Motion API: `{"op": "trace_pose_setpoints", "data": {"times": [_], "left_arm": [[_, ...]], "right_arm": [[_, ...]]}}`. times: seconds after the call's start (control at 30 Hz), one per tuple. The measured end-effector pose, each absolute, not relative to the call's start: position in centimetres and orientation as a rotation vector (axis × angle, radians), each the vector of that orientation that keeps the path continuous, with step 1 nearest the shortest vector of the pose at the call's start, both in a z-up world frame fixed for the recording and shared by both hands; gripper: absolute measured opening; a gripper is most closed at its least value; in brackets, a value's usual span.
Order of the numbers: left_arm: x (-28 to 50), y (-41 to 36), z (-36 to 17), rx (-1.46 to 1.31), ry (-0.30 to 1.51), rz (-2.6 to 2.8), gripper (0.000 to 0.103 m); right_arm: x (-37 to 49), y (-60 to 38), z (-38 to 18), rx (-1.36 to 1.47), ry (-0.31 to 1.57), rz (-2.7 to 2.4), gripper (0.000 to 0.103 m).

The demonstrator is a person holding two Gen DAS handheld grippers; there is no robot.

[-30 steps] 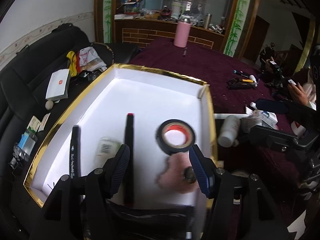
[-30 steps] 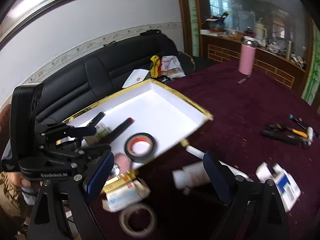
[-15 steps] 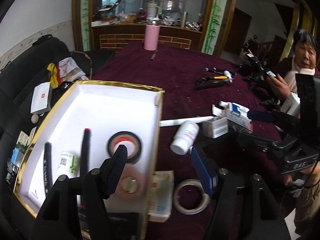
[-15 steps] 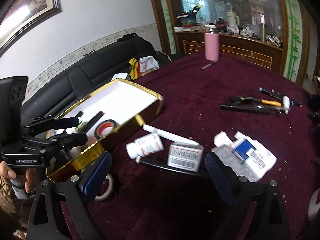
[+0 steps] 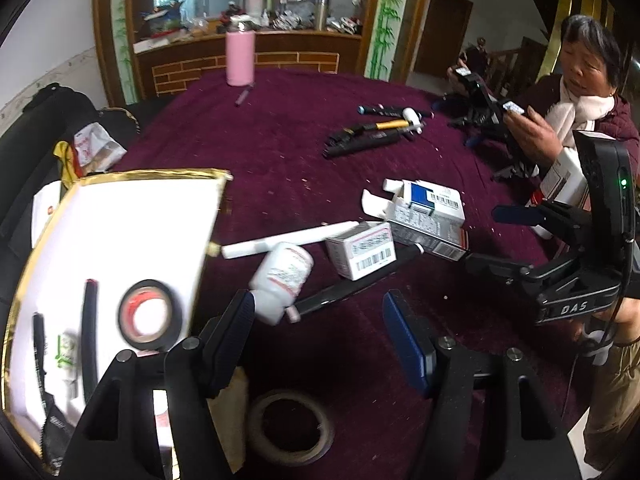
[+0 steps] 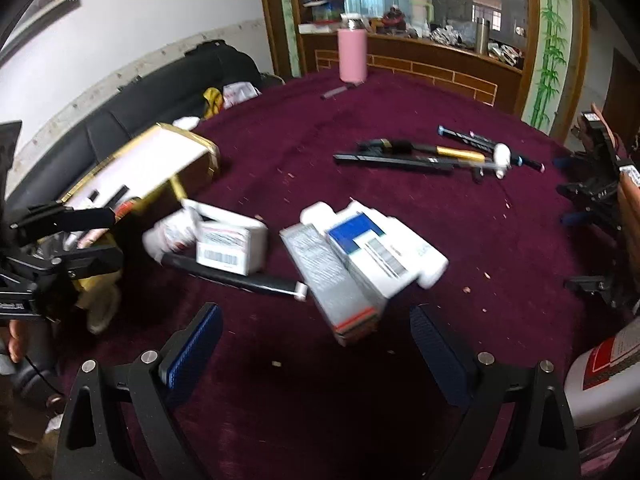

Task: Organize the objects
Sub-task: 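Move both grippers back over the remaining items on the table, then grasp the tall grey box with the right gripper while the left grasps the white medicine box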

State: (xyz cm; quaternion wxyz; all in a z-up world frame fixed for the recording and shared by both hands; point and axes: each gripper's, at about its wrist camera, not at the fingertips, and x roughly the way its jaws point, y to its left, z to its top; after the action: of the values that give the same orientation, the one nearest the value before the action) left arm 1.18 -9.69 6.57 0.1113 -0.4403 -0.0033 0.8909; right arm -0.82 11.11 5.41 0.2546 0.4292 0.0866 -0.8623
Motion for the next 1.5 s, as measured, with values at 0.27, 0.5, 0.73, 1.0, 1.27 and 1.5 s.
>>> {"op": "trace_pose_setpoints", "data": {"times": [0.27,0.5,0.73,1.0,1.27,1.5], "left_arm": [[0.2,-6.7,5.9,-1.298,0.012,2.556,0.066],[-0.8,-5.8,5.2,-1.323,-0.003,2.532,0.066],[-2.2,-4.7,4.6,-1.356,-0.012,2.546,0.066],[-4.7,-3.4,2.8,-1.465,-0.029,2.56,0.066],[-6.2,-3.4,1.5,-1.518,-0.068,2.583,0.052],[-6.1,-4.0,1.8,-1.465,-0.143,2.601,0.05]], "right_arm": [[-3.4,11.2,2.4,1.251,0.24,-2.329,0.075],[-5.0,10.0,1.9,1.266,0.217,-2.293,0.054],[-4.3,10.3,1.5,1.294,0.281,-2.322,0.029],[-4.1,11.6,2.6,1.263,0.206,-2.337,0.029],[-4.3,11.6,2.3,1.273,0.191,-2.324,0.029],[-4.2,11.3,2.1,1.27,0.212,-2.329,0.029]]}}
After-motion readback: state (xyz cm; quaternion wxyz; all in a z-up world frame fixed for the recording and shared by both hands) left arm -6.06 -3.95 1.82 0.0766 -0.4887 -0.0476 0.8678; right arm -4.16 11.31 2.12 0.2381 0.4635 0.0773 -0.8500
